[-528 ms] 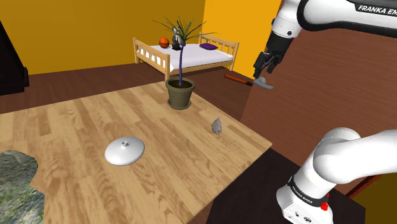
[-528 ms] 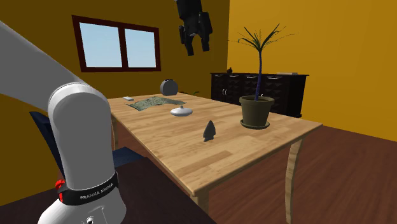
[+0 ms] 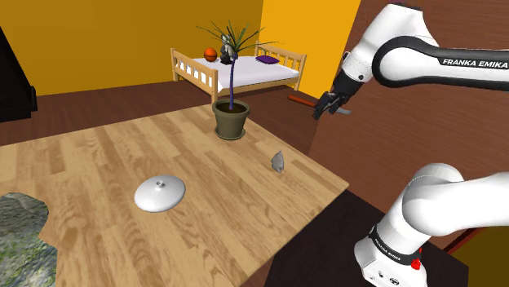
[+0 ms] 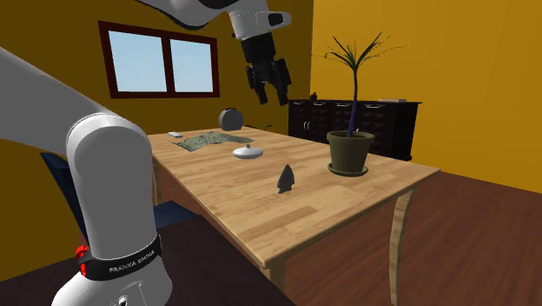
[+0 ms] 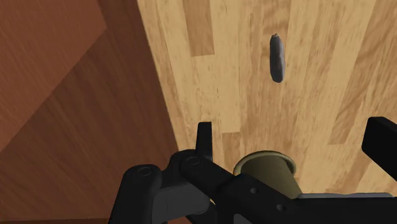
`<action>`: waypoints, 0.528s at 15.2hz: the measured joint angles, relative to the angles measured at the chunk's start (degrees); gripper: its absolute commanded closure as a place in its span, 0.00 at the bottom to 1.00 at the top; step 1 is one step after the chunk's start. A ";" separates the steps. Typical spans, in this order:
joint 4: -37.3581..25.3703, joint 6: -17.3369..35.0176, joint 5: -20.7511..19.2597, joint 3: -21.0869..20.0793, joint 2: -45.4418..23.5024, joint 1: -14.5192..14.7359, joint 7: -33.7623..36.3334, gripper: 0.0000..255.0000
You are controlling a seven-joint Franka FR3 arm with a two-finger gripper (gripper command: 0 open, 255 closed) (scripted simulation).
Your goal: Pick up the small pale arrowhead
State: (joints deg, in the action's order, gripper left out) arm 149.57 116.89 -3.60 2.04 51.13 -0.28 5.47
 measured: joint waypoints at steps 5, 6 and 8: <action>11.61 20.20 1.90 1.73 -1.06 1.55 -0.20 0.00; 13.58 24.59 2.37 2.06 -1.94 2.06 -0.28 0.00; 17.21 34.42 3.49 2.67 -5.12 3.50 -0.33 0.00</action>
State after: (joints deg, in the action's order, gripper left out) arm 166.78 151.31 -0.11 4.71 46.01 3.22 5.14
